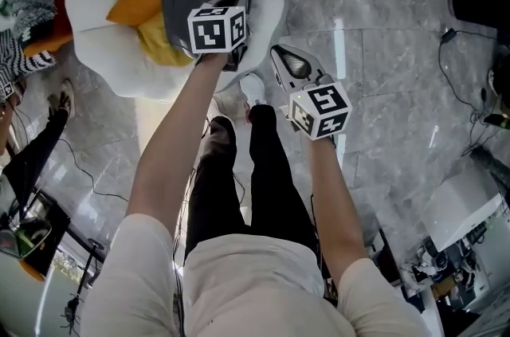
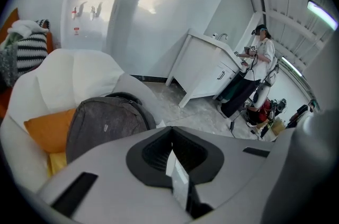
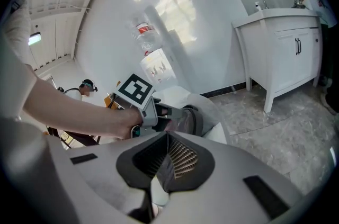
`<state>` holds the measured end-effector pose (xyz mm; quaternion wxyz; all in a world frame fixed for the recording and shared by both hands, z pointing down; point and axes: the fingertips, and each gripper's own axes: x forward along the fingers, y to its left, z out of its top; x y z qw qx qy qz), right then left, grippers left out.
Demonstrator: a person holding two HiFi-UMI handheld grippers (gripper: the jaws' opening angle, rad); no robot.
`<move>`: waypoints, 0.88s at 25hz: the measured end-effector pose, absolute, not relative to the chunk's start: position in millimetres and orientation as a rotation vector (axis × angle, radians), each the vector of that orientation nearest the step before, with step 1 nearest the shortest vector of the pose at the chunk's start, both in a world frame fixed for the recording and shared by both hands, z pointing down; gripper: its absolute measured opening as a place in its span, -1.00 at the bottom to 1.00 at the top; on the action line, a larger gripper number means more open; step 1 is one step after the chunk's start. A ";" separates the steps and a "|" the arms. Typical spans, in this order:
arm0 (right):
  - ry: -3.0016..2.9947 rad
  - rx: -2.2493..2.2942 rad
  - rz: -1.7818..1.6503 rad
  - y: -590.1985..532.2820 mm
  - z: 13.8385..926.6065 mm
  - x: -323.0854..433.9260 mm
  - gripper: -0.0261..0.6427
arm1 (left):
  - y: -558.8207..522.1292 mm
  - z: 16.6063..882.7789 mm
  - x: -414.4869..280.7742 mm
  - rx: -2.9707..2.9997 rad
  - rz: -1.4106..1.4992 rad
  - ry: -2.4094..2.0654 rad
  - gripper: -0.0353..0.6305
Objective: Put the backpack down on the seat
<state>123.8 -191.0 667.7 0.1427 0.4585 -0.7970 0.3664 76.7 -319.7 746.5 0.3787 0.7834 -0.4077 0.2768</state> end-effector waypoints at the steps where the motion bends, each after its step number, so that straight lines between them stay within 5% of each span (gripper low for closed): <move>1: -2.298 1.317 1.051 -188.9 664.7 123.1 -0.85 | -315.4 741.4 75.4 1.998 0.699 -1.032 -0.84; 22: -2.403 1.192 0.954 -189.0 561.6 103.9 -0.85 | -274.7 575.4 28.4 2.168 0.661 -1.086 -0.84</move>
